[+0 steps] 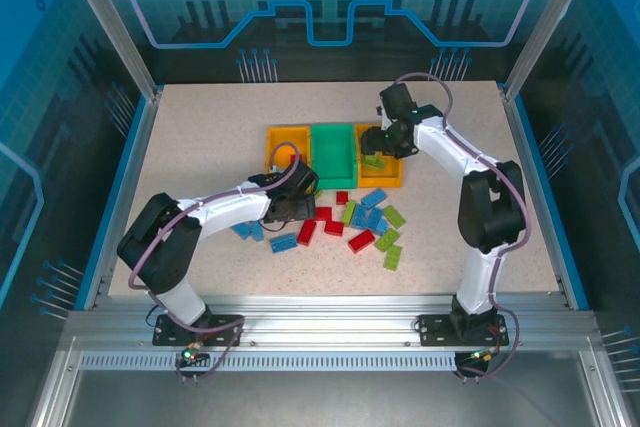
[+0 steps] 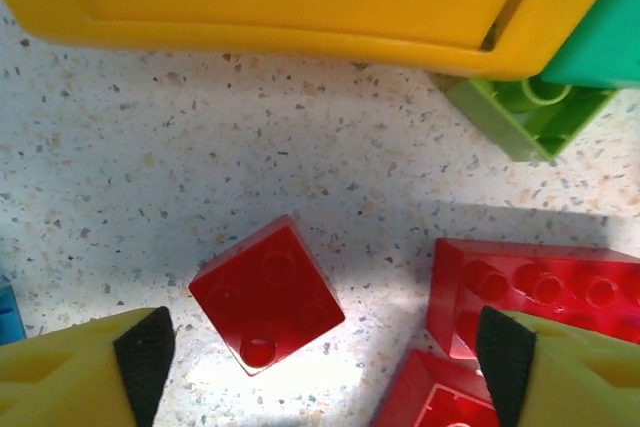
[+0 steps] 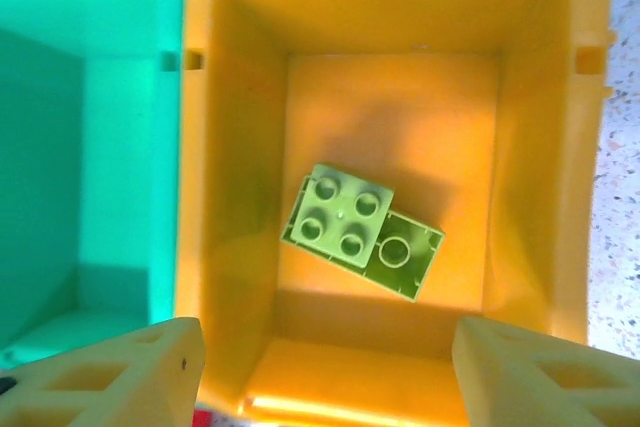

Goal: Sort the legos into containers by color

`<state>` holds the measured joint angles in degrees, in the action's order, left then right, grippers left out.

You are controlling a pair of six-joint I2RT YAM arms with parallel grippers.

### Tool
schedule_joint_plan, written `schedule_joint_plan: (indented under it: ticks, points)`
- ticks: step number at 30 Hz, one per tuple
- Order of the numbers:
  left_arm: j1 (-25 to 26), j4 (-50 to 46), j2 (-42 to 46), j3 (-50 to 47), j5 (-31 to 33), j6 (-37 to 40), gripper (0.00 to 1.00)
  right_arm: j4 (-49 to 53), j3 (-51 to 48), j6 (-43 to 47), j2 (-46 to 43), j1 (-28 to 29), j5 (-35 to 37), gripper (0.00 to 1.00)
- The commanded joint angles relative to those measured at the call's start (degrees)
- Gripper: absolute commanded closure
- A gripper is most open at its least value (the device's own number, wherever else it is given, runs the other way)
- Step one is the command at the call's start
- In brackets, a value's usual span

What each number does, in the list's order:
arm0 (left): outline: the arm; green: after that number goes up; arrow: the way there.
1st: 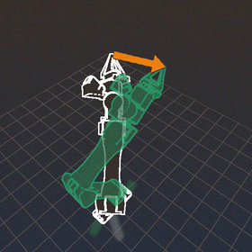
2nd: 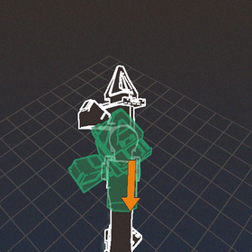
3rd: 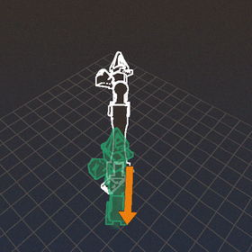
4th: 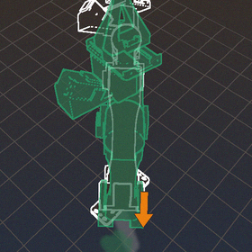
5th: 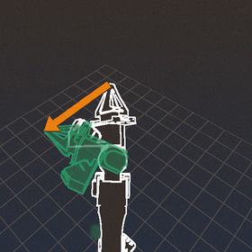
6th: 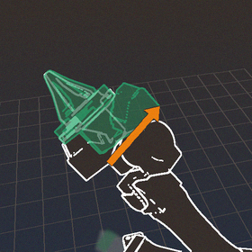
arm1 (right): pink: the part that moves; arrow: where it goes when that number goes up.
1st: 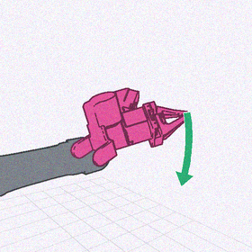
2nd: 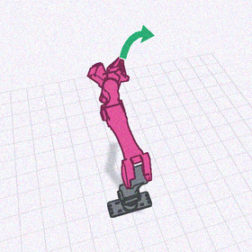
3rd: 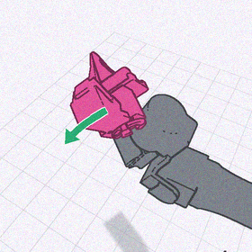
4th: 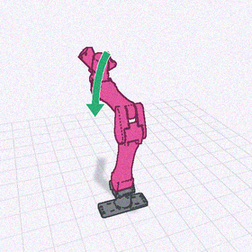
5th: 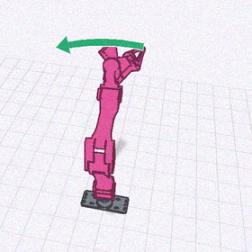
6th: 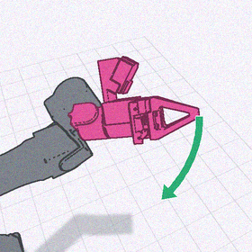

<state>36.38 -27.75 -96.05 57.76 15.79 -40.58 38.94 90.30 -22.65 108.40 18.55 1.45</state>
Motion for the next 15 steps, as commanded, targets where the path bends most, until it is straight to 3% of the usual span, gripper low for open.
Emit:
schedule_joint_plan:
  ticks: [1, 15]
  points:
    - [-0.7, -3.4, 0.0, -0.4, -0.1, -2.3, 0.19, -0.7, -1.9, 1.4, -4.5, -1.8, -0.9, 0.32]
    - [-3.2, -1.4, -2.5, 0.4, -3.1, -7.1, 0.25, -3.5, -15.0, 4.5, -15.7, -3.5, 1.2, 0.29]
